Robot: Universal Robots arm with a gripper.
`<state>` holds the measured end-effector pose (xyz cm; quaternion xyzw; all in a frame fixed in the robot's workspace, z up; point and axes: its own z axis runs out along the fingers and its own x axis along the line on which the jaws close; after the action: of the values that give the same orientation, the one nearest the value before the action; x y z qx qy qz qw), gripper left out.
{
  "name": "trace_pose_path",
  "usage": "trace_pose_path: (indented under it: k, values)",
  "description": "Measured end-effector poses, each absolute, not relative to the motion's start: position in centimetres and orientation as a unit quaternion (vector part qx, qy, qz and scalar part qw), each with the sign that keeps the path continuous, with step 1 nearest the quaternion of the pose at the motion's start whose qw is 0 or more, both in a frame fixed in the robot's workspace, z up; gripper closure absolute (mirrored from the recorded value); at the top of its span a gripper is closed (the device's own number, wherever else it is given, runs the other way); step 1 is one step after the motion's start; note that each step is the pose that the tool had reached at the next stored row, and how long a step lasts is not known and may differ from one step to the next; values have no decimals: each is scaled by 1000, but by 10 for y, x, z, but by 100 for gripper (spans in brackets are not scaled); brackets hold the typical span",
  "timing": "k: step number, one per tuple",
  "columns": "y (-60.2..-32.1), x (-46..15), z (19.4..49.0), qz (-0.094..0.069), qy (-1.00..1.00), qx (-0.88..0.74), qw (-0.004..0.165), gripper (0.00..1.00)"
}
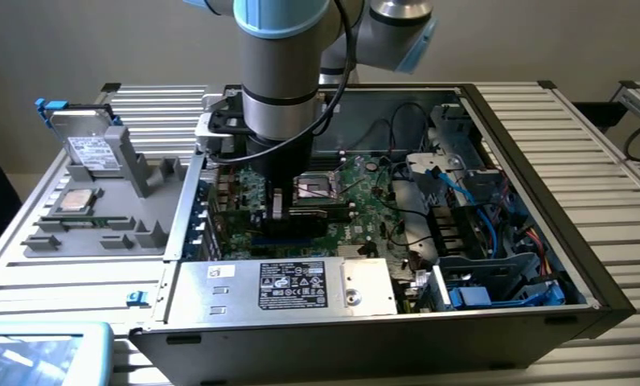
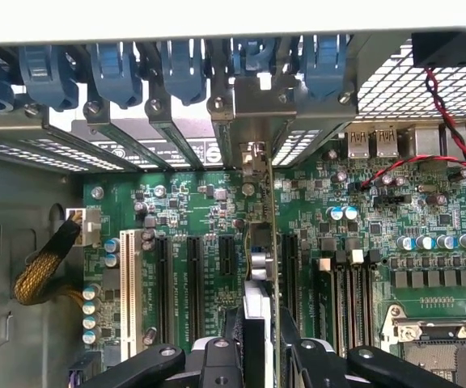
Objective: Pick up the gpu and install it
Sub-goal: 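Insert the gpu into the slot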
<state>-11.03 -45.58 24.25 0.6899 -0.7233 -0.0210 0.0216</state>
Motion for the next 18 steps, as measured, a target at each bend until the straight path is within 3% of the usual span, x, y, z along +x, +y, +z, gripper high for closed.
trace_pose_path:
  k: [18]
  values:
    - [-456,-110,243,-21,-723,690,22,72]
